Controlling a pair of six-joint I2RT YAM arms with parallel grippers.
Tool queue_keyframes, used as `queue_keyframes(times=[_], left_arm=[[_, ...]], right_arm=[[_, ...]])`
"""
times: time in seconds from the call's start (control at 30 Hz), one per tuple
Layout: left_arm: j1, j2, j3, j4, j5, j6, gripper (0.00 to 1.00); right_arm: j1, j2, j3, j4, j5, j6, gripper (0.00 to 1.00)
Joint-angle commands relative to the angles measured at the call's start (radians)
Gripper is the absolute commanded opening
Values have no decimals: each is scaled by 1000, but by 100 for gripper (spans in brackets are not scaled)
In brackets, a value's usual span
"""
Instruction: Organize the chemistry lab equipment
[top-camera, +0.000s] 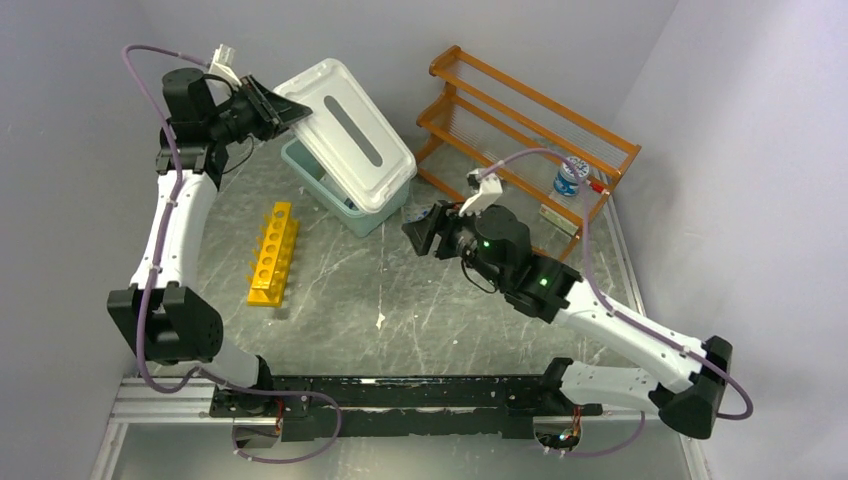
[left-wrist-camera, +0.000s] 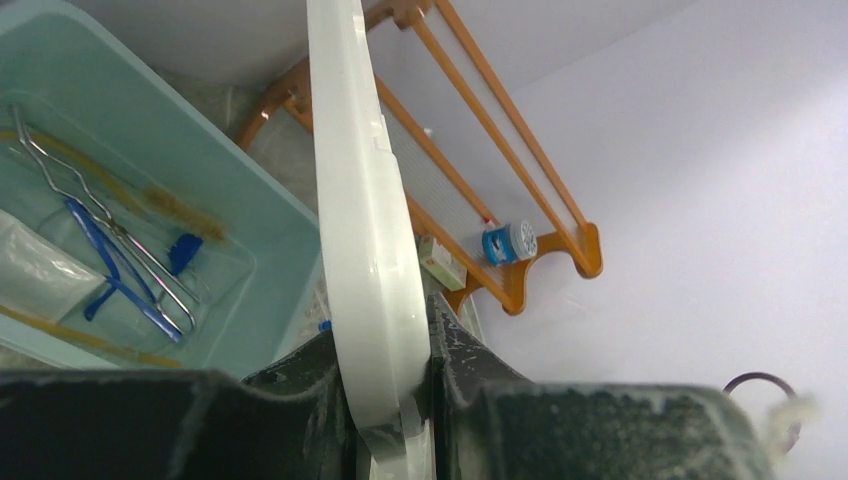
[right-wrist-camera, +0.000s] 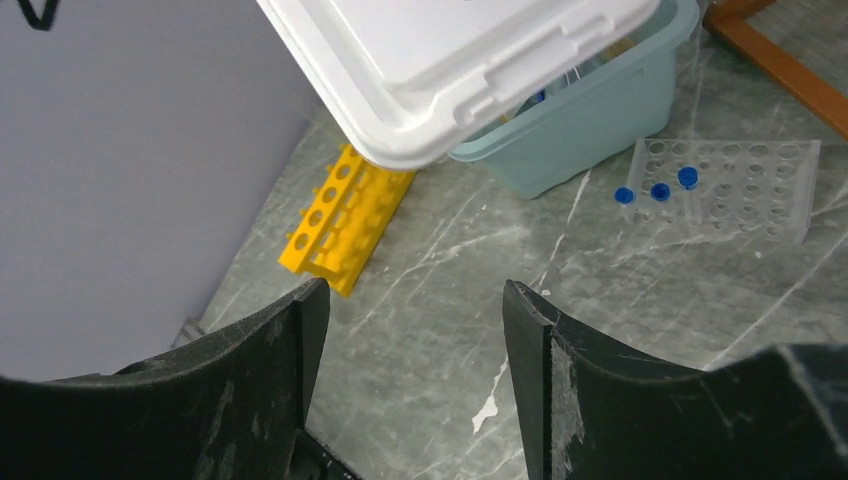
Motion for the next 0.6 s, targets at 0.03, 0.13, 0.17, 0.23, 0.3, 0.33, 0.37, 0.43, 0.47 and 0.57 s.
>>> queue_keyframes(times=[0.03, 0.13, 0.17, 0.23, 0.3, 0.33, 0.37, 0.43, 0.47, 0.57], left_arm=[[67, 64, 2, 164, 126, -71, 5], [76, 130, 26, 158, 147, -52, 5], [77, 152, 31, 165, 154, -50, 5], [80, 199, 40, 191, 171, -53, 5], [82, 242, 44, 234, 208, -69, 5], [83, 260, 40, 255, 221, -82, 5], [83, 273, 32, 285, 228, -94, 5], [85, 293, 11, 337, 238, -115, 5], [87, 301, 3, 351, 241, -117, 5], [99, 321, -7, 330, 206, -75, 6]], right_arm=[[-20, 114, 79, 23, 65, -32, 67], [-51, 203, 132, 26, 61, -42, 66], [-62, 234, 150, 29, 56, -44, 66], [-86, 297, 196, 38, 36, -51, 66], [-99, 364, 260, 38, 37, -88, 66], [-101, 401, 297, 32, 46, -100, 66], [-105, 436, 330, 27, 53, -112, 66], [-106, 501, 387, 10, 87, -121, 66], [-107, 528, 408, 7, 94, -127, 65], [-109, 609, 466, 2, 112, -144, 65]])
